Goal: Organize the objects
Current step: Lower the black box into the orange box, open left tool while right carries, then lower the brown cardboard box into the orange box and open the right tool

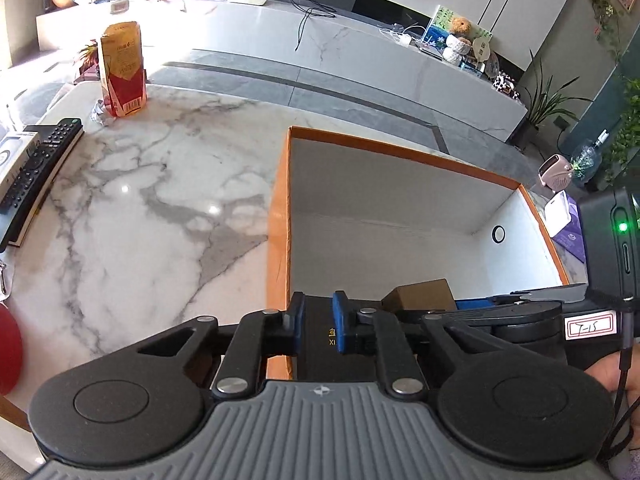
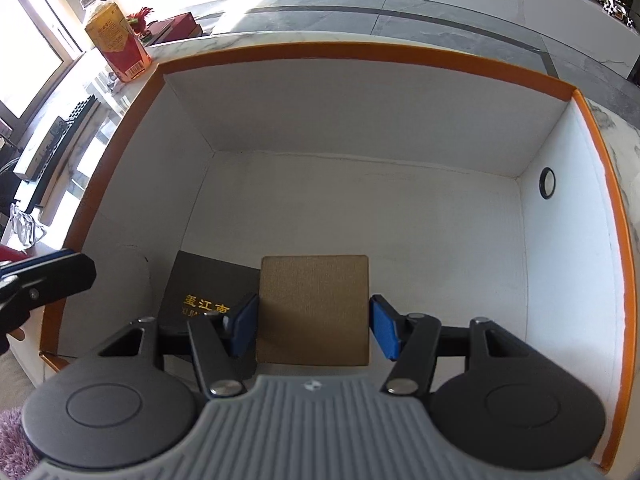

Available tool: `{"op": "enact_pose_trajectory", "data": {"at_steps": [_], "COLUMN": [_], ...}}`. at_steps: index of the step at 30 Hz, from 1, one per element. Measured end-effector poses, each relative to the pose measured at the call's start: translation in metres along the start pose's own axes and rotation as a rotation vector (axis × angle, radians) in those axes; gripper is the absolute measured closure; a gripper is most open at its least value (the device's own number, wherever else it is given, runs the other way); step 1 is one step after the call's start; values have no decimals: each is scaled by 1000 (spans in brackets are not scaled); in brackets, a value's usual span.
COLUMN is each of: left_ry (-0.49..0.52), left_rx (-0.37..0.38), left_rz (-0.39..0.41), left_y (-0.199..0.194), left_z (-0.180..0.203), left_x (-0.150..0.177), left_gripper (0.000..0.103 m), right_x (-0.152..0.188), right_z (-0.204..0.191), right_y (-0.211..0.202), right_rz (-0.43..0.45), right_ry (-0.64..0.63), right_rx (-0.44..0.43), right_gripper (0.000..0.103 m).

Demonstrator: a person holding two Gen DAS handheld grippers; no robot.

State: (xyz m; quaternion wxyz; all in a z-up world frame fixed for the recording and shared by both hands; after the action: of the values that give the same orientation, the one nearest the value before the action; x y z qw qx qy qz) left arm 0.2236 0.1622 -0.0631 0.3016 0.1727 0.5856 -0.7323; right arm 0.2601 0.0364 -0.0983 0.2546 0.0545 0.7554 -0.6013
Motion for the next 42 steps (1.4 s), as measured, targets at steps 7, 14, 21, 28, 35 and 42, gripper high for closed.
{"op": "enact_pose_trajectory", "data": {"at_steps": [7, 14, 21, 28, 35, 42], "left_ry": [-41, -81, -88, -97, -89, -73], "left_rx": [62, 105, 116, 125, 145, 170], "left_rz": [-11, -16, -20, -16, -8, -26], "left_y": [-1, -1, -2, -2, -9, -8], "left_z": [-10, -15, -15, -19, -28, -29], "left_x": [4, 5, 6, 2, -2, 2], "left_gripper": [95, 95, 95, 96, 99, 101], "right_x": [6, 14, 17, -30, -50, -44], "right_z": [-20, -20, -16, -22, -39, -58], "right_y": [1, 3, -5, -13, 26, 45], "right_rz": [-32, -105, -118, 19, -9, -86], "right_ry": [-17, 70, 89, 81, 141, 143], "right_rx": [-22, -26, -35, -8, -73, -151], "right_gripper": [41, 41, 41, 41, 41, 41]}}
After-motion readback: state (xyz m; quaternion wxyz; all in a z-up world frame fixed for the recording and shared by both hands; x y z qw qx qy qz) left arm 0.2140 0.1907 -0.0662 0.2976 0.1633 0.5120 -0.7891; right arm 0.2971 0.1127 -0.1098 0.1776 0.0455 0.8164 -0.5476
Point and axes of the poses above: each gripper's, at about its wrist camera, not at the fingertips, and y roughly the way its jaws point, z to its right, x to its underside, the point moved 6 cm from there along y, roughly the way its jaws point, and after that the axes turned 4 degrees about z, right-handed, at the moved point
